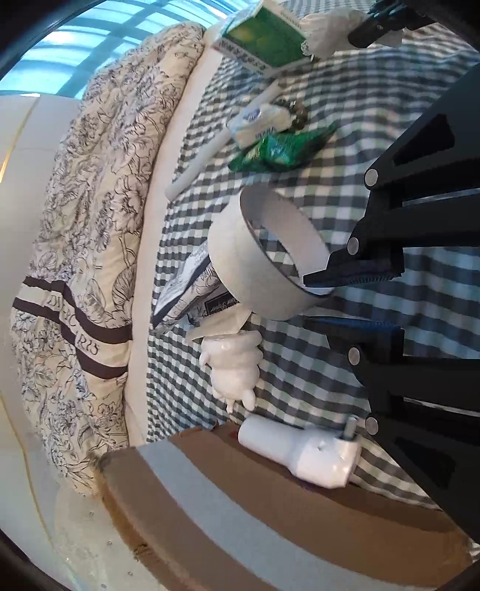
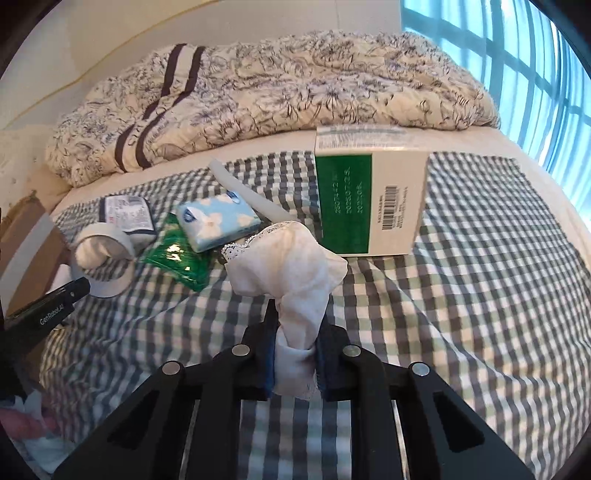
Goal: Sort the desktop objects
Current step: 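Grasp the white cloth with the right tool while the left tool approaches the tape roll, then grasp the white tape roll with the left tool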
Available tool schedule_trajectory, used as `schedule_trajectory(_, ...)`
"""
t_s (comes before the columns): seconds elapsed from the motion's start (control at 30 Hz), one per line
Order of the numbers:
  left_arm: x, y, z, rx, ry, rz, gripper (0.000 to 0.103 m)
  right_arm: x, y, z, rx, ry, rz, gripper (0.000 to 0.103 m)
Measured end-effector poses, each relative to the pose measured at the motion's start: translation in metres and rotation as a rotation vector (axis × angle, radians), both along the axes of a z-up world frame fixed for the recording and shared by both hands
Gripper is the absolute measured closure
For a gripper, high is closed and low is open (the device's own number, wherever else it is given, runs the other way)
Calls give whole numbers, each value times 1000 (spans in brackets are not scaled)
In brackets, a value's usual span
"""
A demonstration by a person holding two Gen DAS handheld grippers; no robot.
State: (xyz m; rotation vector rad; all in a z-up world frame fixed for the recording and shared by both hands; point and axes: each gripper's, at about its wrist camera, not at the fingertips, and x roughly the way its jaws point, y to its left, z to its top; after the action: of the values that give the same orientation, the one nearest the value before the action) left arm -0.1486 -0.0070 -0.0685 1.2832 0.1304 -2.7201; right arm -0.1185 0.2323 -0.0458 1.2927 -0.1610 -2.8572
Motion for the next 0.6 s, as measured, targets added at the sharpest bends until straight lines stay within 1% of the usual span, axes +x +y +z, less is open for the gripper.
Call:
schedule_trajectory(0.33,42,4,42,-9,60,-25,86,41,-13,36,-10,63,25,87)
schedule_trajectory(0.6,78,4,74,-9,113,-52,86,73,-25,71,-18,127,51,87)
